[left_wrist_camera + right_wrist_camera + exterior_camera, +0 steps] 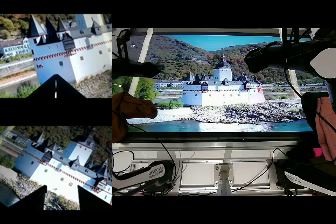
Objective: Fold the clothes and pants, and hang the long-sleeved shirts on hangers.
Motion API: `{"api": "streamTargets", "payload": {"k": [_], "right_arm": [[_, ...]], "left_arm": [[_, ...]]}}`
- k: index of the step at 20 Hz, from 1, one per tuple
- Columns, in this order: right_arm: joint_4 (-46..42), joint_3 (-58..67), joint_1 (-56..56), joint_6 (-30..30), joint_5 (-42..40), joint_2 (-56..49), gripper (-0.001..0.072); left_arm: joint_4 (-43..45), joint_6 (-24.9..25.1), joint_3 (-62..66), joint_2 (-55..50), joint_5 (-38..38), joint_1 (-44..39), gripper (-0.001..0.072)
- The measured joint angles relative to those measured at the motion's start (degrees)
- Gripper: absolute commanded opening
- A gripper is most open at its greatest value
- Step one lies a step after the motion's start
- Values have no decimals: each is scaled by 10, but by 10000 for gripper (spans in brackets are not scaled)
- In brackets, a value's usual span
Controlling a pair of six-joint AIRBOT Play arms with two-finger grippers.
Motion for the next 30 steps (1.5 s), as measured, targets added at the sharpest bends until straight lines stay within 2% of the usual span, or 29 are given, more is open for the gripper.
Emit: {"api": "streamTargets", "payload": {"k": [1, 7, 10, 11, 12, 15, 16, 17, 18, 19, 21, 24, 30], "right_arm": [[0, 0, 0, 0, 0, 0, 425], [0, 0, 0, 0, -18, 0, 424], [0, 0, 0, 0, -33, 0, 424], [0, 0, 0, 0, -36, 0, 424], [0, 0, 0, 0, -39, 0, 424], [0, 0, 0, 0, -43, 0, 424], [0, 0, 0, 0, -43, 0, 424], [0, 0, 0, 0, -43, 0, 424], [0, 0, 0, 0, -43, 0, 425], [0, 0, 0, 0, -43, 0, 425], [-1, 0, 0, 0, -43, 0, 425], [-2, 0, 0, 0, -43, 0, 425], [-3, 0, 0, 0, -43, 0, 425]], "left_arm": [[-5, 0, 0, 0, 10, 0, 243], [-4, 3, 0, -2, 37, 0, 233], [82, 3, 0, -4, 43, 1, 223], [126, 0, 0, -5, 48, 2, 189], [176, -21, 0, -7, 55, 7, 113], [348, -189, 0, -14, 80, 51, 142], [386, -239, 0, -16, 81, 74, 274], [414, -273, 0, -18, 81, 97, 481], [434, -297, 0, -21, 79, 120, 630], [451, -318, 0, -25, 74, 145, 675], [473, -343, 0, -35, 62, 190, 708], [481, -362, 0, -55, 48, 246, 709], [403, -375, 0, -110, 41, 318, 714]]}}
